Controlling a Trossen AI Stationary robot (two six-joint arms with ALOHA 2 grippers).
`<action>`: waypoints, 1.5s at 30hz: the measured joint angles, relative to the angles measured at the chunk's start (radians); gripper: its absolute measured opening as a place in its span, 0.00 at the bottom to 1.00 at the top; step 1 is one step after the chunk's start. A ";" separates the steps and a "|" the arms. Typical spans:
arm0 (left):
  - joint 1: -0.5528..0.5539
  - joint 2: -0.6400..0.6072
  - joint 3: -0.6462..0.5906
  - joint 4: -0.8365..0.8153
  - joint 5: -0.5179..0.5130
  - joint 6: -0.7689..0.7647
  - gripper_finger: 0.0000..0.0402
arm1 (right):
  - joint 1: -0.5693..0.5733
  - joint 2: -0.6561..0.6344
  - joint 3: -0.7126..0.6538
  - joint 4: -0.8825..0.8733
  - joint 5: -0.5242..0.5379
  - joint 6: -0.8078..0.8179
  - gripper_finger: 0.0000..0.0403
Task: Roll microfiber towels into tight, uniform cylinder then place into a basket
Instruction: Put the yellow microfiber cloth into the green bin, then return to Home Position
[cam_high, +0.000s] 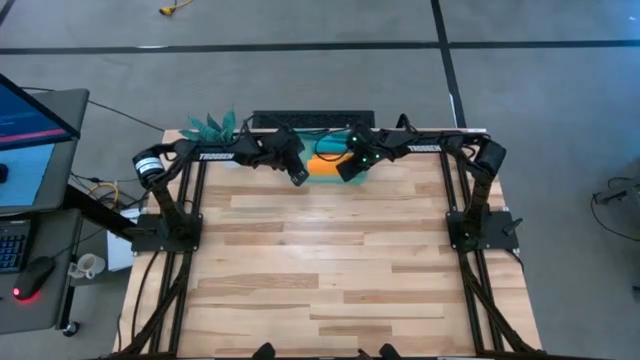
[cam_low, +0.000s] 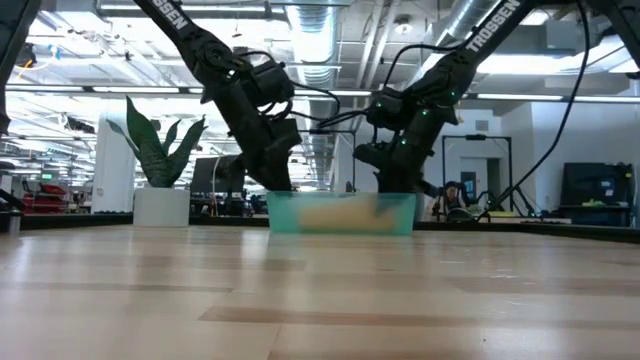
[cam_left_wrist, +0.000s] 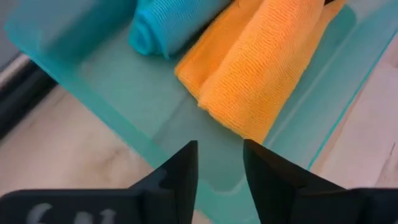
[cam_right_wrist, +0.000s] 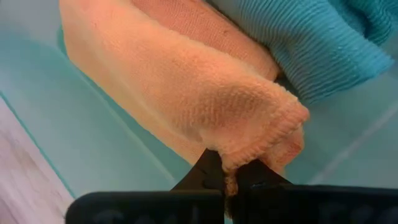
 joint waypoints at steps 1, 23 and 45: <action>0.000 -0.002 0.009 -0.010 -0.004 0.013 0.31 | -0.001 0.000 0.000 -0.001 -0.001 0.000 0.03; 0.000 -0.401 0.055 -0.159 -0.135 0.132 0.32 | -0.007 0.001 0.106 -0.197 -0.009 -0.002 0.45; -0.001 -0.438 0.055 -0.245 -0.231 0.168 0.32 | 0.031 -0.045 0.274 -0.400 0.098 -0.107 0.51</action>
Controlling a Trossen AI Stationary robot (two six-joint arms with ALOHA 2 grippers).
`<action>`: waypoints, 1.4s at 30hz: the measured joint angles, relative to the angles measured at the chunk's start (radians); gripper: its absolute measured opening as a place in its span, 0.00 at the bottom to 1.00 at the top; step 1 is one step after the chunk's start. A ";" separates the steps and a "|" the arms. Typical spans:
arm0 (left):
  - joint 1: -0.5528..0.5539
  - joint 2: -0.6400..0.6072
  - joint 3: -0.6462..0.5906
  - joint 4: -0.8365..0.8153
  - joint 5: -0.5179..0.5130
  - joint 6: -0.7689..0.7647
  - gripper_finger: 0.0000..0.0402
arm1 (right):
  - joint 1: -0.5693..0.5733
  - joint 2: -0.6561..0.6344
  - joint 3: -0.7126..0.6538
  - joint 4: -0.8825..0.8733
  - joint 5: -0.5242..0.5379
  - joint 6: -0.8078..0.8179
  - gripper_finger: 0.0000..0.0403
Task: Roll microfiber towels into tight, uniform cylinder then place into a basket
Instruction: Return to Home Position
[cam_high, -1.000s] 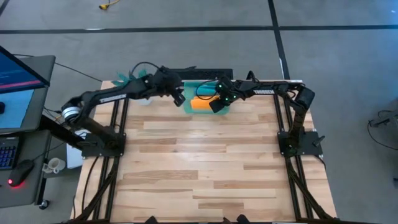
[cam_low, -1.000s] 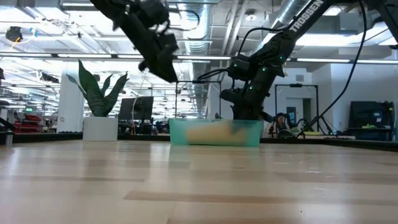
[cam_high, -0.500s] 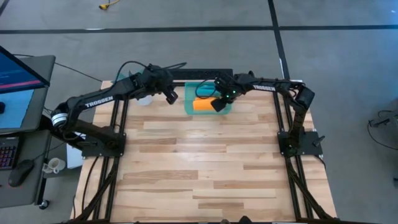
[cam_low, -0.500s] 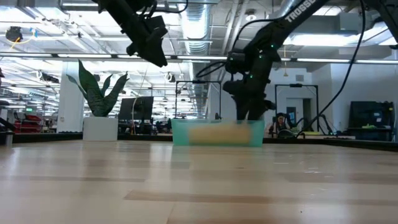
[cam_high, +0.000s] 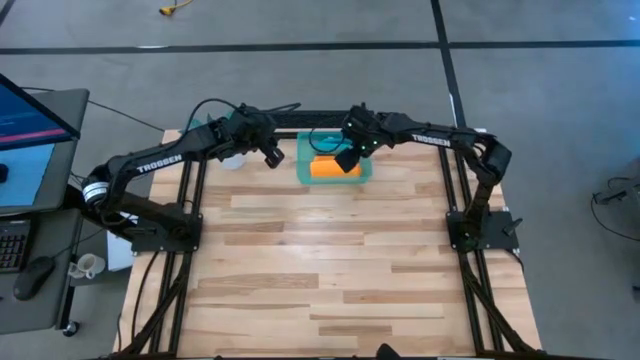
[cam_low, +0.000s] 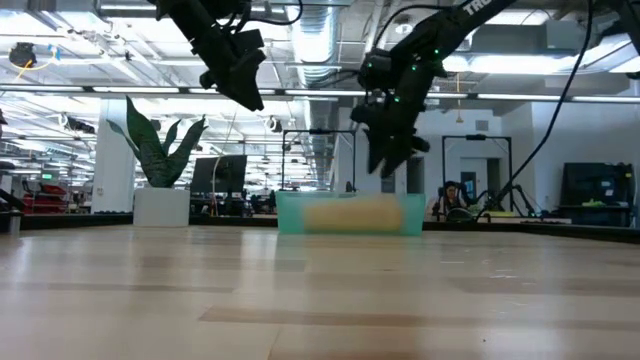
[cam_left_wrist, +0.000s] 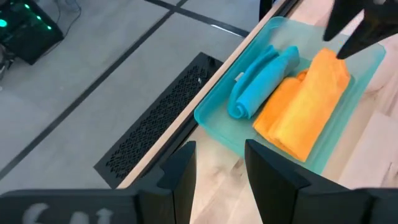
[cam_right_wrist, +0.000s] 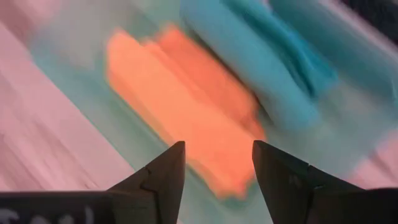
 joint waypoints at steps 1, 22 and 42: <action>0.000 0.000 0.000 -0.002 0.000 0.000 0.32 | 0.008 -0.002 0.001 0.032 -0.002 -0.009 0.51; 0.000 0.000 0.000 -0.030 -0.002 0.014 0.32 | -0.023 0.192 -0.005 0.009 -0.033 -0.012 0.51; -0.023 -0.442 -0.414 0.208 0.091 -0.035 0.32 | 0.143 -0.240 -0.108 0.018 0.070 -0.164 0.51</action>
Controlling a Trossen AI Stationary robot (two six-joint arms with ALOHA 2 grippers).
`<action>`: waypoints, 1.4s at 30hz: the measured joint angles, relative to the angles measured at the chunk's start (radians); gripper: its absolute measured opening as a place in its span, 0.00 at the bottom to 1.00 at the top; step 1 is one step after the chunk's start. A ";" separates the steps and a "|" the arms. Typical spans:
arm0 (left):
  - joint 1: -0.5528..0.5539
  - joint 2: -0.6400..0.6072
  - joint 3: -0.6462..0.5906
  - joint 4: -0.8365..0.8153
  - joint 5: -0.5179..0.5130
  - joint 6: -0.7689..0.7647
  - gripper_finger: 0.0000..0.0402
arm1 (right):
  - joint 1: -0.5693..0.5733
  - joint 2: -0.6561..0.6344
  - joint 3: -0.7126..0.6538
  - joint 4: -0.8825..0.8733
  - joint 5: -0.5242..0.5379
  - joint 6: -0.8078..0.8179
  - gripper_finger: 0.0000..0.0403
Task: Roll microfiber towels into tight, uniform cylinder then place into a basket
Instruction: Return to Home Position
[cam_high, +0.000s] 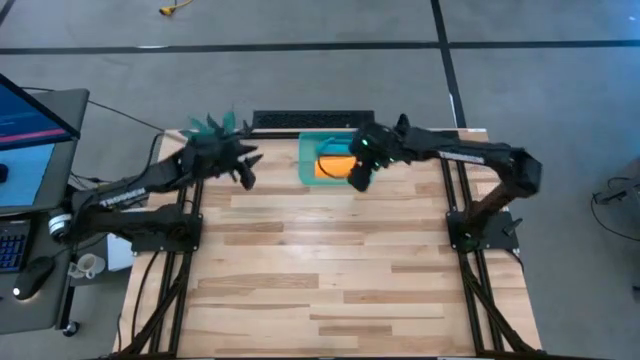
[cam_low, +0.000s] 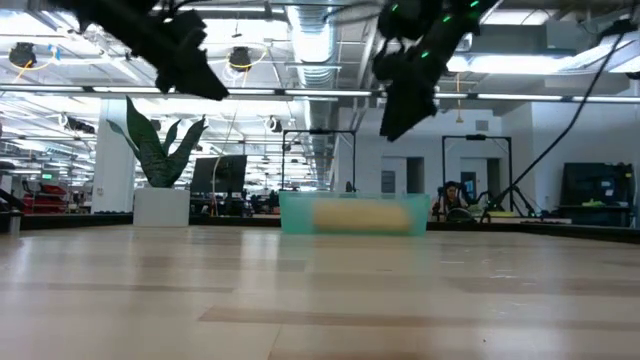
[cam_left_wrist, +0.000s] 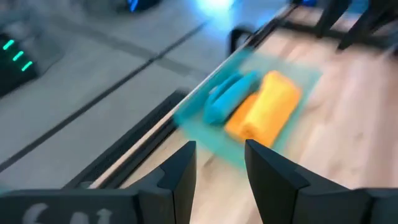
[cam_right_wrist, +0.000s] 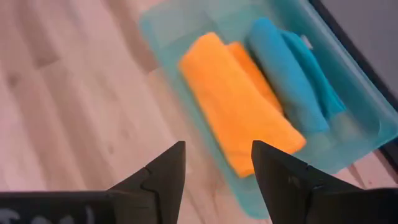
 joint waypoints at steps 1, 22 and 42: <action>-0.004 -0.034 -0.056 0.064 0.028 -0.004 0.32 | 0.021 -0.033 -0.031 0.017 0.007 -0.014 0.51; -0.145 -0.577 -0.670 0.546 0.388 -0.026 0.29 | 0.198 -0.561 -0.715 0.691 0.006 -0.134 0.51; -0.353 -0.841 -0.706 0.531 0.327 0.027 0.21 | 0.140 -0.675 -1.009 1.004 0.005 -0.074 0.51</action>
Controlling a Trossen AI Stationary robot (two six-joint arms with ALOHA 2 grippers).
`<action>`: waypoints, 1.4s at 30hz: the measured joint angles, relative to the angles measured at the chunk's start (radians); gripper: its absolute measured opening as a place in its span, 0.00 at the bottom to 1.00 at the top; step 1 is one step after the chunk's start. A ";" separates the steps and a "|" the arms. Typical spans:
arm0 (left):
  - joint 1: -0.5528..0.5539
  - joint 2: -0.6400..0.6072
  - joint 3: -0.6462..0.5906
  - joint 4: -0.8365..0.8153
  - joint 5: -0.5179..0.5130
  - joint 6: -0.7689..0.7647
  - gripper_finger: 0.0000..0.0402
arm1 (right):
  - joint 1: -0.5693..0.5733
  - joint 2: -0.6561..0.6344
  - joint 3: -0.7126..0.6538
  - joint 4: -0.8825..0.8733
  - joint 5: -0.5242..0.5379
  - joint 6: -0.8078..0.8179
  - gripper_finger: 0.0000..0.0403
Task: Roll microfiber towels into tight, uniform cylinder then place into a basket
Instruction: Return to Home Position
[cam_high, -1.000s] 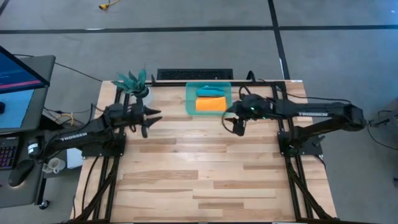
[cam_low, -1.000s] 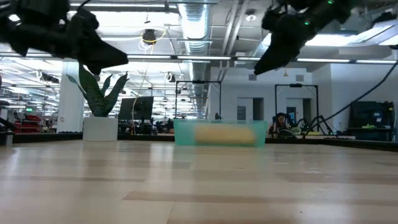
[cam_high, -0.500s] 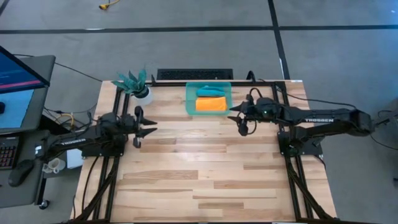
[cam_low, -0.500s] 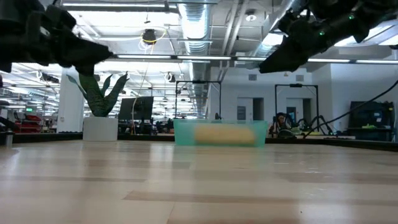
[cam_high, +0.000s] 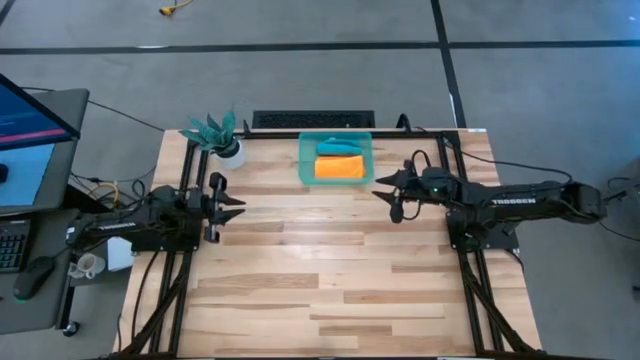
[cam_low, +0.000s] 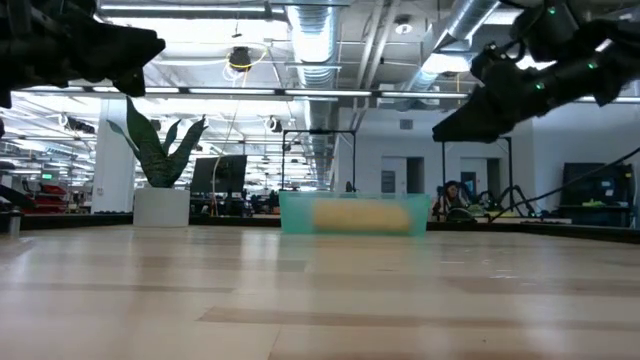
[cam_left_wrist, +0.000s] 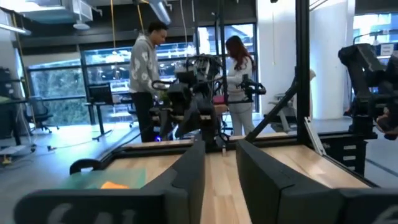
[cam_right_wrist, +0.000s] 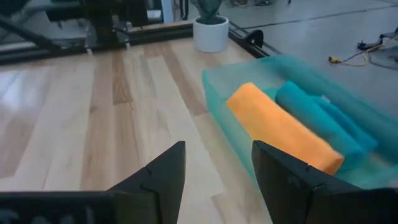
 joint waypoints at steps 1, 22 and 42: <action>-0.001 -0.001 0.000 0.000 0.000 0.002 0.18 | 0.002 -0.004 -0.016 0.020 0.000 0.018 0.51; 0.000 0.000 -0.002 -0.005 -0.002 -0.132 0.02 | 0.097 -0.146 -0.283 0.314 0.000 0.098 0.51; 0.000 0.011 -0.002 -0.190 -0.023 -0.170 0.02 | 0.021 -0.189 -0.283 0.283 0.098 0.169 0.51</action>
